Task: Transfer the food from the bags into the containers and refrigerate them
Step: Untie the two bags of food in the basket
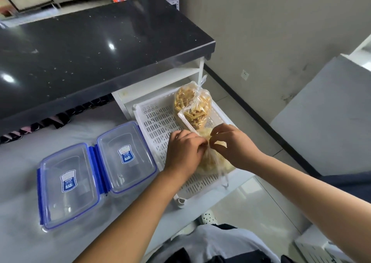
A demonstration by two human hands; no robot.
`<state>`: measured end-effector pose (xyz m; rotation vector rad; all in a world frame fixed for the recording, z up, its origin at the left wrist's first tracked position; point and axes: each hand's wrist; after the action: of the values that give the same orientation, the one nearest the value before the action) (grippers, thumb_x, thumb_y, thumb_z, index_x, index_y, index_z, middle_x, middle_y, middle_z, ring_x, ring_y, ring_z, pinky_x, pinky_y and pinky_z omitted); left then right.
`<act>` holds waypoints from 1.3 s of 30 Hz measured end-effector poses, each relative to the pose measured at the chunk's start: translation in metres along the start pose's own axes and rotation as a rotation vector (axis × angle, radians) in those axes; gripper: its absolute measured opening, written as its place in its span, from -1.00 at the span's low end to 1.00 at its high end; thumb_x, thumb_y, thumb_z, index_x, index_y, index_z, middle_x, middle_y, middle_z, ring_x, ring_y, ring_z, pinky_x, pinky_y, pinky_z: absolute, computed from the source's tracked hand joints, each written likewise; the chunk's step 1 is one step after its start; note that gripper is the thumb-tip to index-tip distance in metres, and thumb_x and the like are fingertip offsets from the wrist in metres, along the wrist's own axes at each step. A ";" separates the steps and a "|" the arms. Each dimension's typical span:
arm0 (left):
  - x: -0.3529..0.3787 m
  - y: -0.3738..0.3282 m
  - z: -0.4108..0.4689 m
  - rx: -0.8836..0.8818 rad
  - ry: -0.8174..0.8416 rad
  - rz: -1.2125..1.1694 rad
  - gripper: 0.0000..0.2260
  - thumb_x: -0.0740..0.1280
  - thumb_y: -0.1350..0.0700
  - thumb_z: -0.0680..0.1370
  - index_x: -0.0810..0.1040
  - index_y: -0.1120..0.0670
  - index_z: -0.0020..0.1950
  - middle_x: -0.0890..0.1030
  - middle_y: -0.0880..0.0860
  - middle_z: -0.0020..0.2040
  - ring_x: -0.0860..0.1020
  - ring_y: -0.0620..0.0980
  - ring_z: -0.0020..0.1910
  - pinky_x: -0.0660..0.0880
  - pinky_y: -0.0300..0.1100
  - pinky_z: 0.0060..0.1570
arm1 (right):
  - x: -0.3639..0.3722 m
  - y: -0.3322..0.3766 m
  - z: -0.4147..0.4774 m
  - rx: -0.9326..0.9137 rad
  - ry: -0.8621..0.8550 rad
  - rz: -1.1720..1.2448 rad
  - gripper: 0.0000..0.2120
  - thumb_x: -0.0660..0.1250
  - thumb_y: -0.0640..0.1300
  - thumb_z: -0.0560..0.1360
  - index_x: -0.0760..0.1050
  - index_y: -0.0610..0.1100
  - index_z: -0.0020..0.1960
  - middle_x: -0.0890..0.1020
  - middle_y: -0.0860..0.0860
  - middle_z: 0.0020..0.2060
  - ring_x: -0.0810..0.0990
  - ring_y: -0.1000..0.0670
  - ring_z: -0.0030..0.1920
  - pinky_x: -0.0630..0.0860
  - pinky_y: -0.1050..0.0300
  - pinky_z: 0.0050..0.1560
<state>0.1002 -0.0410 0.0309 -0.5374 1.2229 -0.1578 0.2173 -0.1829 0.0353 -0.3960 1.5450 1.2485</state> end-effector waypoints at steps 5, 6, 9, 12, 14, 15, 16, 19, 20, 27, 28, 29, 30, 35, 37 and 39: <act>-0.011 -0.008 -0.002 0.016 -0.078 0.050 -0.90 0.44 0.13 0.52 0.70 0.02 0.02 0.71 -0.05 -0.06 0.59 0.02 -0.04 0.29 -0.14 0.01 | -0.011 -0.009 0.006 -0.150 -0.066 0.033 -0.95 0.50 -0.10 0.46 0.71 -0.02 -0.08 0.60 0.01 -0.04 0.52 -0.06 -0.03 0.52 -0.10 -0.03; -0.014 -0.010 -0.003 0.014 -0.112 0.055 -0.90 0.44 0.13 0.51 0.70 0.01 0.00 0.71 -0.06 -0.07 0.59 0.01 -0.06 0.29 -0.13 0.01 | -0.016 -0.010 0.009 -0.177 -0.081 0.049 -0.95 0.51 -0.08 0.45 0.71 -0.01 -0.09 0.58 0.02 -0.03 0.47 -0.01 -0.04 0.50 -0.07 -0.06; -0.023 -0.016 -0.004 0.009 -0.235 0.055 -0.92 0.43 0.09 0.51 0.70 0.00 -0.03 0.70 -0.09 -0.11 0.57 -0.05 -0.09 0.29 -0.14 0.02 | -0.030 -0.009 0.015 -0.254 -0.125 0.117 -0.95 0.50 -0.06 0.46 0.71 -0.02 -0.10 0.50 0.01 -0.02 0.38 0.04 -0.05 0.42 0.02 -0.10; -0.029 -0.021 -0.006 -0.023 -0.338 0.075 -0.90 0.41 0.07 0.51 0.70 0.03 -0.03 0.70 -0.09 -0.10 0.54 -0.09 -0.07 0.34 -0.11 0.01 | -0.042 -0.011 0.018 -0.303 -0.157 0.175 -0.90 0.46 -0.04 0.46 0.72 -0.05 -0.10 0.45 0.04 -0.03 0.49 -0.08 -0.03 0.47 0.00 0.02; -0.027 -0.016 -0.010 -0.080 -0.353 0.071 -0.89 0.39 0.06 0.52 0.70 0.02 -0.04 0.71 -0.09 -0.10 0.57 -0.05 -0.08 0.39 -0.06 -0.02 | -0.043 -0.019 0.018 -0.301 -0.143 0.200 -0.89 0.46 -0.05 0.47 0.72 -0.07 -0.09 0.44 0.05 -0.04 0.52 -0.11 -0.03 0.52 -0.07 0.02; -0.022 -0.011 -0.014 -0.116 -0.348 0.064 -0.89 0.38 0.04 0.52 0.70 0.01 -0.06 0.70 -0.10 -0.11 0.58 -0.03 -0.09 0.41 -0.04 -0.03 | -0.040 -0.026 0.017 -0.292 -0.119 0.216 -0.89 0.46 -0.05 0.48 0.72 -0.07 -0.08 0.44 0.05 -0.04 0.54 -0.13 -0.05 0.54 -0.09 -0.01; -0.015 -0.007 -0.019 -0.157 -0.339 0.054 -0.88 0.37 0.02 0.52 0.69 0.01 -0.08 0.70 -0.11 -0.13 0.59 -0.02 -0.12 0.43 -0.01 -0.05 | -0.035 -0.033 0.014 -0.280 -0.085 0.228 -0.88 0.45 -0.03 0.49 0.72 -0.06 -0.07 0.44 0.05 -0.03 0.57 -0.15 -0.08 0.56 -0.08 -0.06; 0.010 -0.004 -0.037 -0.295 -0.304 -0.064 -0.83 0.34 -0.01 0.52 0.69 0.02 -0.10 0.69 -0.12 -0.16 0.59 -0.04 -0.16 0.52 0.05 -0.08 | -0.011 -0.053 0.005 -0.241 0.031 0.261 -0.87 0.41 0.01 0.51 0.70 -0.01 -0.06 0.46 0.10 0.03 0.62 -0.22 -0.13 0.57 -0.02 -0.11; 0.016 -0.005 -0.041 -0.340 -0.300 -0.119 -0.82 0.33 -0.01 0.52 0.69 0.03 -0.10 0.69 -0.12 -0.16 0.59 -0.06 -0.15 0.53 0.05 -0.08 | -0.004 -0.056 0.002 -0.234 0.063 0.279 -0.87 0.41 0.01 0.51 0.70 -0.01 -0.06 0.47 0.10 0.07 0.64 -0.21 -0.10 0.57 -0.01 -0.10; 0.006 -0.008 -0.039 -0.389 -0.232 -0.190 -0.83 0.44 0.01 0.48 0.70 0.00 0.03 0.64 -0.11 -0.02 0.55 -0.12 0.04 0.47 -0.19 0.10 | -0.008 -0.059 0.009 -0.161 0.216 0.471 -0.94 0.44 -0.14 0.52 0.66 -0.02 -0.02 0.62 0.13 0.15 0.60 0.13 0.12 0.51 0.11 0.16; 0.003 -0.010 -0.037 -0.382 -0.193 -0.206 -0.82 0.46 0.02 0.49 0.69 0.00 0.08 0.64 -0.11 0.01 0.55 -0.13 0.07 0.46 -0.22 0.13 | -0.011 -0.057 0.012 -0.159 0.234 0.500 -0.91 0.42 -0.14 0.54 0.67 -0.02 0.02 0.62 0.13 0.14 0.59 0.13 0.15 0.49 0.14 0.19; 0.003 -0.012 -0.033 -0.378 -0.155 -0.214 -0.80 0.47 0.03 0.50 0.69 0.00 0.11 0.64 -0.10 0.04 0.54 -0.13 0.09 0.46 -0.22 0.16 | -0.013 -0.056 0.014 -0.165 0.251 0.519 -0.88 0.40 -0.14 0.55 0.66 -0.02 0.06 0.63 0.12 0.14 0.59 0.12 0.17 0.47 0.17 0.21; 0.004 -0.015 -0.030 -0.374 -0.131 -0.210 -0.79 0.47 0.03 0.50 0.69 0.00 0.13 0.66 -0.09 0.05 0.54 -0.13 0.09 0.46 -0.20 0.17 | -0.014 -0.053 0.016 -0.178 0.265 0.522 -0.86 0.39 -0.13 0.56 0.66 -0.02 0.09 0.62 0.11 0.13 0.58 0.11 0.17 0.45 0.20 0.22; 0.010 -0.022 -0.020 -0.348 -0.102 -0.094 -0.80 0.48 0.06 0.49 0.71 0.00 0.11 0.71 -0.06 -0.04 0.55 -0.01 -0.02 0.45 -0.11 0.02 | -0.003 -0.040 0.017 -0.245 0.209 0.322 -0.84 0.48 0.03 0.46 0.69 0.02 0.01 0.57 0.07 0.06 0.55 0.03 0.08 0.46 0.21 0.11; 0.010 -0.023 -0.019 -0.331 -0.104 -0.046 -0.80 0.47 0.06 0.49 0.71 0.01 0.11 0.72 -0.04 -0.05 0.53 0.00 -0.03 0.37 -0.13 -0.02 | 0.003 -0.037 0.016 -0.300 0.156 0.206 -0.87 0.49 0.00 0.45 0.68 0.01 -0.02 0.57 0.06 0.02 0.54 -0.04 0.04 0.48 0.12 0.07; 0.010 -0.021 -0.018 -0.290 -0.101 0.021 -0.83 0.46 0.08 0.49 0.72 0.03 0.06 0.72 -0.03 -0.08 0.54 0.03 -0.05 0.33 -0.13 -0.03 | 0.006 -0.035 0.018 -0.370 0.110 0.110 -0.91 0.49 -0.04 0.45 0.65 -0.02 -0.06 0.59 0.06 -0.04 0.54 -0.08 0.00 0.51 0.03 0.03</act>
<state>0.0908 -0.0691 0.0281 -0.7752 1.1591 0.0655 0.2510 -0.1796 0.0142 -0.6330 1.4404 1.6283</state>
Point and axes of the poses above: each hand's wrist, its own z-axis towards the middle knuckle, its own x-axis out of the palm, y = z × x
